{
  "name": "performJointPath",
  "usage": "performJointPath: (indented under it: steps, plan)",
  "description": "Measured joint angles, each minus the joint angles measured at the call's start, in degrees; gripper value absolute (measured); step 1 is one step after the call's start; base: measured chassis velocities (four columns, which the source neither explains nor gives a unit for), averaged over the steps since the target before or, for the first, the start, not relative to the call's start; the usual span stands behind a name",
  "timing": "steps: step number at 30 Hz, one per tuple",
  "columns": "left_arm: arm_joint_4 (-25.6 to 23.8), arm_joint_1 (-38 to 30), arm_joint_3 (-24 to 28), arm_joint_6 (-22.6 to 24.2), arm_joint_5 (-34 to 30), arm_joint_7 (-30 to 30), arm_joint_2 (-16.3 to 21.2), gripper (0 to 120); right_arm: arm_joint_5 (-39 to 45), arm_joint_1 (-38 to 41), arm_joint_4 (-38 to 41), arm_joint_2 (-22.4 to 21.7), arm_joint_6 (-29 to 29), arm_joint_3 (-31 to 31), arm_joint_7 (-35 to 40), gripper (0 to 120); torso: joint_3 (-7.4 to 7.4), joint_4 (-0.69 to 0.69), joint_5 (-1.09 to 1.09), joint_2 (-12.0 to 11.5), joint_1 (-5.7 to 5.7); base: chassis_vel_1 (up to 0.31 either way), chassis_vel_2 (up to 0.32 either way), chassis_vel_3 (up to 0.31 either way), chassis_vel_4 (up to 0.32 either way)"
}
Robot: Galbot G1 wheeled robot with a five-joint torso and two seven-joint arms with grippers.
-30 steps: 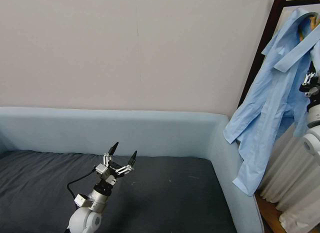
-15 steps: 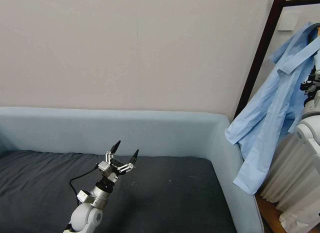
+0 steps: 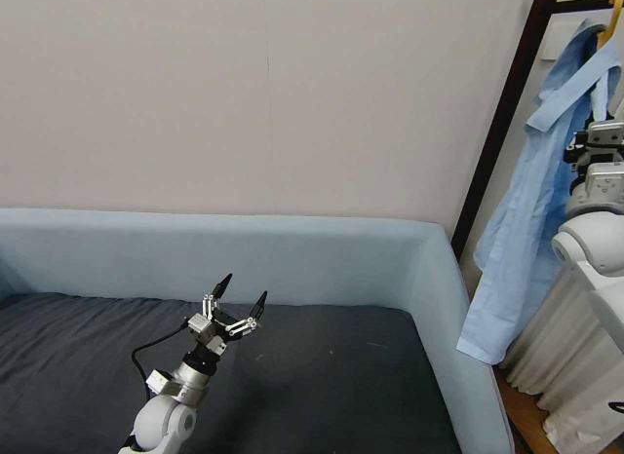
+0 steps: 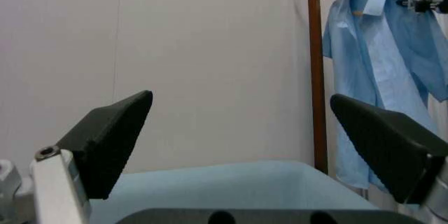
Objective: Pick up the clothes from the sofa and hang them on the clothes hanger.
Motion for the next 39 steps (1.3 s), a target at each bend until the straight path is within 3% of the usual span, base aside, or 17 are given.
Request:
performJointPath:
  steps: [4, 14, 39]
  plan:
    - [0.2, 0.0, -0.4, -0.2, -0.1, 0.0, 0.0, 100, 0.8, 7.1, -6.8, 4.0, -0.5, -6.8, 3.7, 7, 0.01, 0.02, 0.02, 0.0, 0.01, 0.000, 0.000, 0.000, 0.000]
    - [1.6, -0.2, -1.3, -1.4, -1.8, 0.2, 1.4, 100, -1.3, 16.1, -18.8, 12.9, -0.5, -10.1, 7.2, 7, 0.00, 0.01, 0.00, 0.0, 0.00, 0.000, 0.000, 0.000, 0.000]
    - [1.9, -1.5, -1.0, -1.6, -2.5, 0.3, 1.6, 100, -4.2, 25.5, -34.7, 19.4, -0.4, -11.0, 8.0, 7, 0.00, 0.01, 0.02, 0.0, 0.01, 0.000, 0.000, 0.000, 0.000]
